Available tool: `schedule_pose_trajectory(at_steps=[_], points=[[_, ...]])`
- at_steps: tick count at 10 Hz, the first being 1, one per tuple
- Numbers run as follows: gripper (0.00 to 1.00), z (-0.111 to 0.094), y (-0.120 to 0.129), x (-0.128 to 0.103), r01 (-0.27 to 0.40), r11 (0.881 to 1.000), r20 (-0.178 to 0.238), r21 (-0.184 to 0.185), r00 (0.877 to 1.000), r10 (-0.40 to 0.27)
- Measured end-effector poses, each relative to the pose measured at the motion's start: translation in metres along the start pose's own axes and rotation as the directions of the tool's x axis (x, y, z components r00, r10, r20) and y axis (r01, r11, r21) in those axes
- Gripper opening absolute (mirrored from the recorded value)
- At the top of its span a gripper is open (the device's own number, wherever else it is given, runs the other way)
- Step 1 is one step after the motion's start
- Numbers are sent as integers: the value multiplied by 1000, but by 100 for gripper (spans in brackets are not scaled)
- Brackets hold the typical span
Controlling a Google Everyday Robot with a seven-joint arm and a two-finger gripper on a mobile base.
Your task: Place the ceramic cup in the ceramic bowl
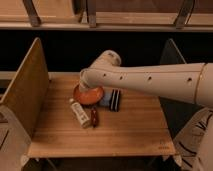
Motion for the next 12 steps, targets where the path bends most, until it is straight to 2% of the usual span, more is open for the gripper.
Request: schedule_pose_trajectory(at_steps=[1, 2, 6, 9, 10, 12], points=[[0, 17, -1, 2, 38, 999, -6, -19, 999, -39], [0, 22, 0, 2, 51, 998, -7, -26, 999, -51], [0, 22, -2, 6, 54, 998, -18, -19, 998, -54], [0, 38, -29, 42, 8, 1000, -92, 16, 996, -6], [0, 49, -36, 50, -7, 1000, -111, 14, 994, 8], [0, 78, -40, 56, -29, 1000, -130, -12, 991, 27]])
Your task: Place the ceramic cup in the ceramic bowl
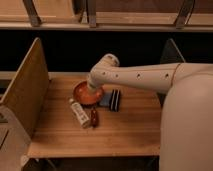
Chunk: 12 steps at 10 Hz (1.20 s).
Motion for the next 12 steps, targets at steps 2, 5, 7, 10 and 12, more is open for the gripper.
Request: schedule_pose_trajectory(at_steps=[2, 5, 7, 10, 12], points=[[0, 28, 3, -2, -6, 999, -14, -36, 1000, 6], [18, 43, 1, -4, -6, 998, -36, -61, 999, 4], [35, 47, -4, 0, -10, 998, -51, -64, 999, 7], [66, 50, -6, -1, -15, 997, -55, -75, 998, 11], [76, 48, -10, -3, -20, 997, -44, -74, 999, 16]])
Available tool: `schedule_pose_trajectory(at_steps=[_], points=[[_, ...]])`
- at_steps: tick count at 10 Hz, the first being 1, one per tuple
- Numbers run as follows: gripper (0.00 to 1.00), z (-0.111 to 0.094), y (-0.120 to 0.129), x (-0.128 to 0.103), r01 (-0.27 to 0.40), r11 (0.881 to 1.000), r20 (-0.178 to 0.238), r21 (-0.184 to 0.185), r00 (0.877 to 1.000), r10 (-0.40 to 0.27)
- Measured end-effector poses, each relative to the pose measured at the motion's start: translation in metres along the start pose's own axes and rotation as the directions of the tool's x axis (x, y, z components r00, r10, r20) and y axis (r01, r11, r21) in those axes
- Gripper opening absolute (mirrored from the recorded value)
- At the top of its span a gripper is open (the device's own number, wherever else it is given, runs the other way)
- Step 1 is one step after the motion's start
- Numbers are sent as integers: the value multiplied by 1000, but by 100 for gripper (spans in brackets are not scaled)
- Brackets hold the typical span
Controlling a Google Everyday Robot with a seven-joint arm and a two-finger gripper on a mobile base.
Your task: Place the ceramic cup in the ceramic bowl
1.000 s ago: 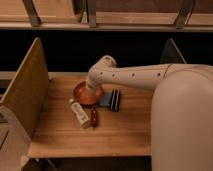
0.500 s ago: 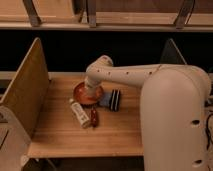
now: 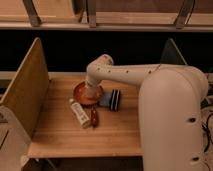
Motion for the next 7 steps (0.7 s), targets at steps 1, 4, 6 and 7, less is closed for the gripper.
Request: schedule_pose_trajectory(at_steps=[1, 4, 6, 7], points=[[76, 0, 0, -1, -3, 1000, 5, -4, 1000, 3], [76, 3, 5, -2, -2, 1000, 11, -23, 1000, 2], [76, 4, 7, -7, 4, 999, 24, -32, 1000, -3], [76, 3, 7, -9, 6, 999, 32, -33, 999, -5]])
